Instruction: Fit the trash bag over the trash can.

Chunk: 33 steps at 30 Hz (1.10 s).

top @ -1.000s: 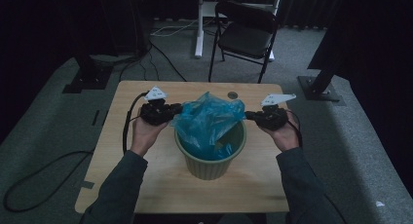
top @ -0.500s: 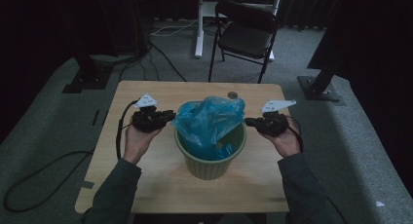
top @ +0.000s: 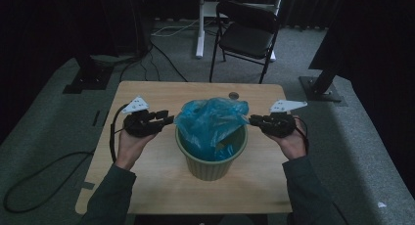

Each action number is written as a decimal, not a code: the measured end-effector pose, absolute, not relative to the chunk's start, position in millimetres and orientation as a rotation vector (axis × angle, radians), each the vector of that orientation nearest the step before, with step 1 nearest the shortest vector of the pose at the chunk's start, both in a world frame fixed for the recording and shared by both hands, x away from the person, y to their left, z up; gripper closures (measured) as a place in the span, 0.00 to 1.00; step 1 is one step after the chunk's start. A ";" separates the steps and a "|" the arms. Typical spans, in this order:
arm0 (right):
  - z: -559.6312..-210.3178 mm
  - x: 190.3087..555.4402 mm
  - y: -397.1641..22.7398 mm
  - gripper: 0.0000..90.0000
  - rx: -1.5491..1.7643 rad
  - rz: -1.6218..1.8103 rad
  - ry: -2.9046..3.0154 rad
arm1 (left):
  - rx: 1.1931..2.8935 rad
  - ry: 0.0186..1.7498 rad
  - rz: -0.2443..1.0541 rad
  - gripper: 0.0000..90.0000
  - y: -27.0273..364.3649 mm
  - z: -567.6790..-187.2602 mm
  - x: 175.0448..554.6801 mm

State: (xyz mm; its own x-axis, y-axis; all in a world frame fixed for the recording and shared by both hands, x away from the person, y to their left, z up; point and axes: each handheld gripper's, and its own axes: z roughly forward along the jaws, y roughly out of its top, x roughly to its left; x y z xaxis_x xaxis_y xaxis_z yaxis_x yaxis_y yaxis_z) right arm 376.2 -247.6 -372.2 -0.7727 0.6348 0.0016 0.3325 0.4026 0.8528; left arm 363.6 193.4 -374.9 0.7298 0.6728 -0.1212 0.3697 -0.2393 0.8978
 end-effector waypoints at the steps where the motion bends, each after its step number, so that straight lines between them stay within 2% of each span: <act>1: -372.2 376.2 -247.6 0.87 0.839 1.312 2.341 | 1.857 0.809 0.352 0.67 193.4 -374.9 363.6; 9: -368.3 369.2 -250.4 0.79 0.785 1.421 2.347 | 1.838 0.762 0.317 0.63 193.6 -371.7 360.5; 19: -369.5 371.6 -234.6 0.73 0.711 1.441 2.417 | 1.857 0.763 0.345 0.62 173.7 -358.7 376.8; 25: -370.6 374.4 -234.9 0.83 0.738 1.428 2.410 | 1.924 0.824 0.322 0.64 159.9 -366.8 394.4; 32: -370.2 373.6 -238.8 0.95 0.753 1.437 2.392 | 1.934 0.811 0.304 0.86 159.8 -369.8 392.7; 33: -369.9 373.5 -239.6 0.97 0.754 1.433 2.390 | 1.928 0.812 0.310 0.86 161.9 -368.3 391.7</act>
State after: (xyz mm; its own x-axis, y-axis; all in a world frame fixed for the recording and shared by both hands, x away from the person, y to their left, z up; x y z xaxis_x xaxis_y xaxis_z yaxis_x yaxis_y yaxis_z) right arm 373.5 -239.6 -369.9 -0.8335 0.5506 0.0466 0.3006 0.3810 0.8743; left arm 391.7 161.9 -368.3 0.7436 0.6567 -0.1260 0.4059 -0.2936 0.8654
